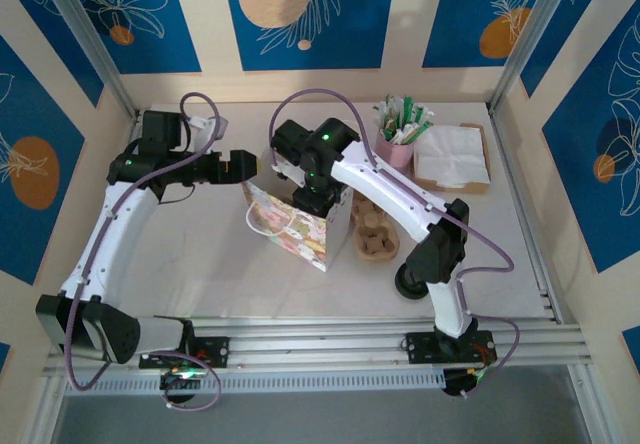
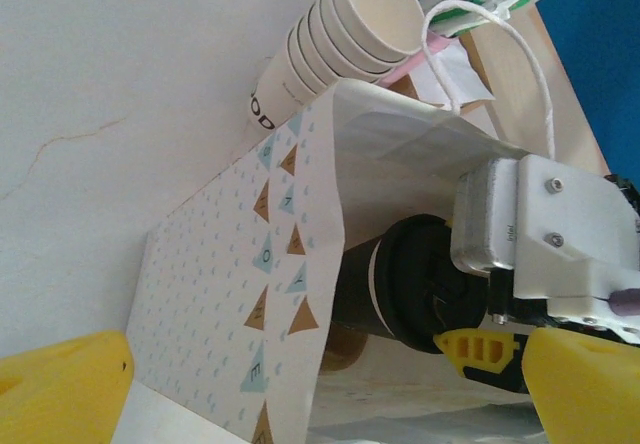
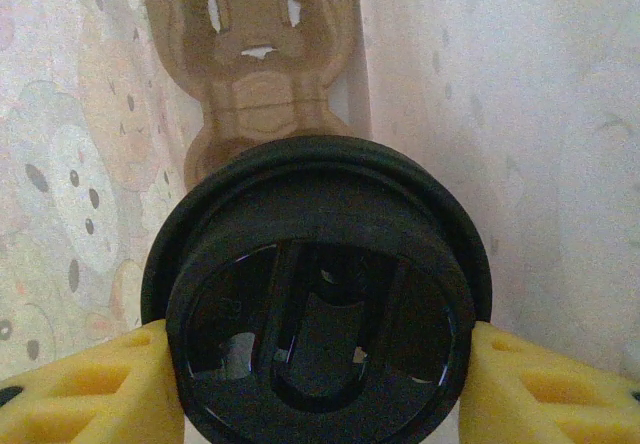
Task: Pack the takeout coffee
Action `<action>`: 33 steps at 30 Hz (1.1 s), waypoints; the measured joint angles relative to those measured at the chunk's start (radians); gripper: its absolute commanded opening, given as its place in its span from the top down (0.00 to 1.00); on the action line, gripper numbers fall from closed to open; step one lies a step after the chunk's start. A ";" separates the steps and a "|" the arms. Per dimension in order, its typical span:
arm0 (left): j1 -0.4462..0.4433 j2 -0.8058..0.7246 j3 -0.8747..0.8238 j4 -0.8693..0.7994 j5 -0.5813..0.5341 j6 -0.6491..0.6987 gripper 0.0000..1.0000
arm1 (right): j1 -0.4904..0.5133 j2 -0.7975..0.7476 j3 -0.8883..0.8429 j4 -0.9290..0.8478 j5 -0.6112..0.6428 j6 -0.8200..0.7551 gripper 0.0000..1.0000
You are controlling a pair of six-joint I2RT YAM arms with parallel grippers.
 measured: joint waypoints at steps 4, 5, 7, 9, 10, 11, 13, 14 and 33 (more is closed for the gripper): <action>0.000 0.000 -0.008 0.000 -0.014 0.003 0.00 | 0.000 0.000 -0.011 0.005 0.000 0.000 0.40; 0.000 0.000 -0.011 0.001 -0.016 0.003 0.00 | 0.000 0.000 -0.020 0.010 0.000 0.000 0.40; 0.000 0.001 -0.016 0.000 -0.019 0.003 0.00 | 0.000 0.000 -0.037 0.016 0.000 0.000 0.40; 0.000 0.005 -0.018 0.000 -0.019 0.002 0.00 | 0.000 0.002 -0.047 0.020 0.000 0.000 0.40; 0.000 0.009 -0.019 0.000 -0.020 0.002 0.00 | 0.001 0.003 -0.050 0.024 0.000 0.000 0.40; 0.000 0.011 -0.021 0.000 -0.019 0.002 0.01 | 0.002 0.003 -0.056 0.030 0.000 0.000 0.40; -0.001 0.012 -0.024 0.000 -0.020 0.002 0.01 | 0.003 0.003 -0.063 0.042 0.000 0.000 0.40; -0.002 0.012 -0.026 0.001 -0.020 0.002 0.01 | 0.004 0.003 -0.066 0.049 0.000 0.000 0.40; -0.013 0.036 -0.055 0.011 -0.039 -0.001 0.02 | 0.008 -0.010 -0.189 0.155 0.000 0.000 0.40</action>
